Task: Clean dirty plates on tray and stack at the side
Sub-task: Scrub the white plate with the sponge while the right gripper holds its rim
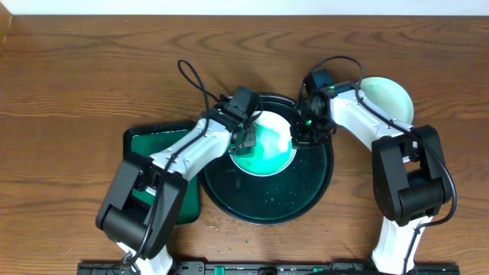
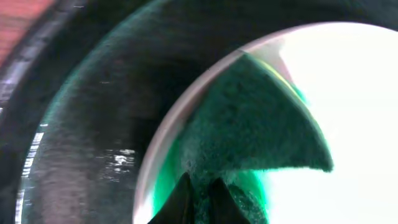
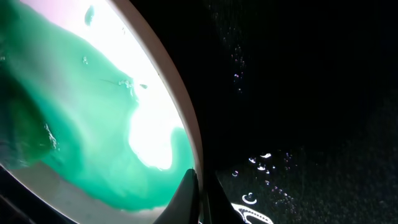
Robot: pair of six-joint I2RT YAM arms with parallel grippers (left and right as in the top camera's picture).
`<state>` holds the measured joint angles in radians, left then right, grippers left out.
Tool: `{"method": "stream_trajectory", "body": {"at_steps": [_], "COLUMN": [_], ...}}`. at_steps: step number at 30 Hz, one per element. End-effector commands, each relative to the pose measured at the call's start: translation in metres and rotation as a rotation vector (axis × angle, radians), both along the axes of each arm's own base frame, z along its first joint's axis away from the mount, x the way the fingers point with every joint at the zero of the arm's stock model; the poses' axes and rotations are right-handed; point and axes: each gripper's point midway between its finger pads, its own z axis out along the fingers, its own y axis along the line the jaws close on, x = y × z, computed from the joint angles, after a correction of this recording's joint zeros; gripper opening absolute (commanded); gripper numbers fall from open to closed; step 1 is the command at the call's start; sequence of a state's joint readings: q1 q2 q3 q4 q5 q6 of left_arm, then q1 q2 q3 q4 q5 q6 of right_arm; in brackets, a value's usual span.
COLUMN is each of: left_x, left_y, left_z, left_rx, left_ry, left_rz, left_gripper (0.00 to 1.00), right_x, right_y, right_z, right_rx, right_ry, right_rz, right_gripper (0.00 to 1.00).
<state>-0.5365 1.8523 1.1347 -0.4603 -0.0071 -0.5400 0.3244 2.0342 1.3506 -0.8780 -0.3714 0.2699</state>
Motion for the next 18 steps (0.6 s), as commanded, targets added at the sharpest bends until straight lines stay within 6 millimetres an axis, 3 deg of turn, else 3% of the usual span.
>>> {"method": "stream_trajectory", "body": {"at_steps": [1, 6, 12, 18], "left_x": [-0.026, -0.031, -0.034, -0.023], "left_y": [-0.024, -0.063, -0.085, -0.112], "left_z": [-0.024, -0.025, -0.032, -0.018], "left_rx": [-0.009, -0.119, -0.221, -0.362], "left_ry": [0.092, 0.099, 0.138, 0.099], "left_rz": [-0.081, -0.104, -0.121, -0.151], "left_gripper": [0.07, 0.07, 0.07, 0.07], "right_x": [-0.007, -0.009, -0.012, -0.012], "right_y": [-0.012, -0.013, -0.014, -0.014], "right_z": [-0.01, -0.01, -0.009, -0.009], "right_rx": [-0.034, -0.037, -0.041, -0.042], "right_ry": [0.032, 0.04, 0.054, 0.055], "right_rz": [0.0, 0.0, 0.0, -0.003], "right_gripper": [0.01, 0.01, 0.02, 0.02]}}
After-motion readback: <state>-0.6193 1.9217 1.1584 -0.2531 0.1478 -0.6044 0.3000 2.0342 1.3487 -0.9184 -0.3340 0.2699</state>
